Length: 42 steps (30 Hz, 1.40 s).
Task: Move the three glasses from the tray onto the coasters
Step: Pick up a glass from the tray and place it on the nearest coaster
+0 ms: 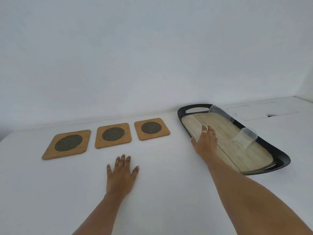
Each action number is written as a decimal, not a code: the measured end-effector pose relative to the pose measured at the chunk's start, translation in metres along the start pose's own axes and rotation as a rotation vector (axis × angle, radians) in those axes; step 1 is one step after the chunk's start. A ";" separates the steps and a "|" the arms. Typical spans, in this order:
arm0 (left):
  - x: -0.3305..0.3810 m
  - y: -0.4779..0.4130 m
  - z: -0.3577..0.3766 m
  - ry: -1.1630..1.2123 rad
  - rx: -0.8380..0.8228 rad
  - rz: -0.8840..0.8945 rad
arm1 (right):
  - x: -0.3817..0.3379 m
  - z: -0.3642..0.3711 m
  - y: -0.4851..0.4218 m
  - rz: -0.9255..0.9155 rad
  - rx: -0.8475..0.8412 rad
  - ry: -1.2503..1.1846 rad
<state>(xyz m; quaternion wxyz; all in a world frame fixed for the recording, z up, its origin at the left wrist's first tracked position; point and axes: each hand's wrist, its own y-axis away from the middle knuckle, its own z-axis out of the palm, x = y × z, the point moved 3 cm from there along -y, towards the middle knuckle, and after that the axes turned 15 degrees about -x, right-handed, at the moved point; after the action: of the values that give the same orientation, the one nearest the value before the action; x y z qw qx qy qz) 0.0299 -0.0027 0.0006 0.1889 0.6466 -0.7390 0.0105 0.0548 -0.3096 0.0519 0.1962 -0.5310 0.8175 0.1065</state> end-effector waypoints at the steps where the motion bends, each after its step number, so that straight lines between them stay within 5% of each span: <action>1: -0.001 -0.002 0.000 0.001 0.006 -0.002 | 0.002 0.000 -0.003 0.017 0.009 -0.062; 11: -0.006 -0.006 0.004 0.029 0.056 0.021 | 0.009 0.005 -0.020 0.184 -0.039 -0.448; 24: -0.003 -0.003 0.002 0.042 0.070 0.019 | -0.008 -0.023 -0.013 0.151 0.212 -0.660; 31: -0.003 -0.002 0.002 0.042 0.075 0.020 | -0.034 -0.035 -0.007 0.175 0.326 -1.088; 36: -0.003 -0.001 0.001 0.038 0.064 0.015 | -0.062 -0.031 0.002 0.284 0.200 -1.623; 42: -0.001 -0.001 0.000 0.028 0.052 0.017 | -0.088 -0.001 0.024 0.185 -0.269 -2.036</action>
<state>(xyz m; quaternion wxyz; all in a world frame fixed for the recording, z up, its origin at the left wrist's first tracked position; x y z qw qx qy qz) 0.0309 -0.0015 -0.0002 0.1825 0.6449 -0.7411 0.0403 0.0644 -0.2273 0.0897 0.7257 -0.1419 0.2827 0.6110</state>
